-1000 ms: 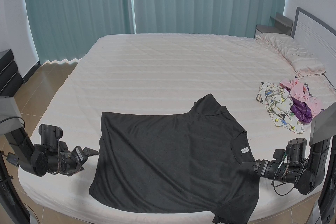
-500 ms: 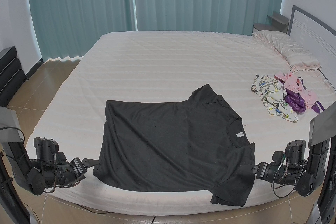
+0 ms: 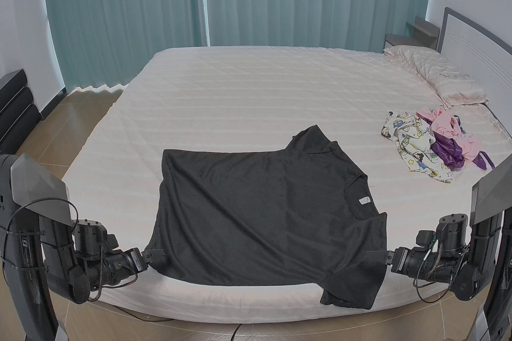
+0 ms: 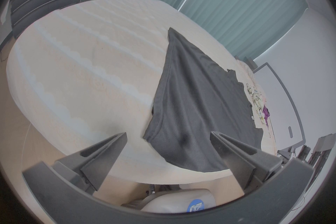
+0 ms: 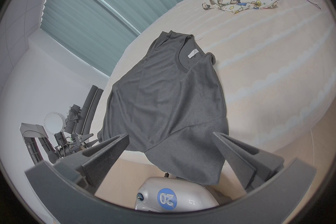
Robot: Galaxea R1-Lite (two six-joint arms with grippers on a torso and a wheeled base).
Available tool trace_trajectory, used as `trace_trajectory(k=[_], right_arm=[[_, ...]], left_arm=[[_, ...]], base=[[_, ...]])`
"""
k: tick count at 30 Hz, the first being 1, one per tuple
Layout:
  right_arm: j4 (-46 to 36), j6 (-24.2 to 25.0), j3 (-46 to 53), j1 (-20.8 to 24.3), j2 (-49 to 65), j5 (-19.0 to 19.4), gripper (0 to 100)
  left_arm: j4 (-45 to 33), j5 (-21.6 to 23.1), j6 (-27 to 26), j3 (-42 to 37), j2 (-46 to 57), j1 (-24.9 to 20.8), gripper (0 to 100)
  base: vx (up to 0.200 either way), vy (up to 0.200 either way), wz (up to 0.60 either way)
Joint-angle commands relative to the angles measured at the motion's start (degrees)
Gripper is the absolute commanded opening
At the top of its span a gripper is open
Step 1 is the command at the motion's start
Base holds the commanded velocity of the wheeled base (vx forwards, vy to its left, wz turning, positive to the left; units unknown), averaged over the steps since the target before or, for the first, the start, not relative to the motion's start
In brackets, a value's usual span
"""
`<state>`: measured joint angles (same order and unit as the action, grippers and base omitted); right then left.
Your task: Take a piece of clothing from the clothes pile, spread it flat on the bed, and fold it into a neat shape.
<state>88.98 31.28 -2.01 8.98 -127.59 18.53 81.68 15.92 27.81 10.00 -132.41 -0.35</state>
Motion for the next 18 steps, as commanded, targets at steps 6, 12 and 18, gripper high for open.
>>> trace_trajectory(k=[6,12,18], right_arm=[[0.58,0.01,0.08,0.07,-0.21,0.02,100],[0.58,0.01,-0.01,0.07,-0.47,0.02,100],[0.58,0.01,-0.01,0.07,-0.56,0.02,100]], left_arm=[[0.59,-0.8,0.32,2.75,-3.29,-0.79,0],[0.5,-3.79,0.32,3.63,-3.64,-1.93,0],[-0.38,-5.37,0.32,1.96,1.37,-2.28,0]], base=[[0.0,0.0,0.0],[0.0,0.0,0.0],[0.0,0.0,0.0]])
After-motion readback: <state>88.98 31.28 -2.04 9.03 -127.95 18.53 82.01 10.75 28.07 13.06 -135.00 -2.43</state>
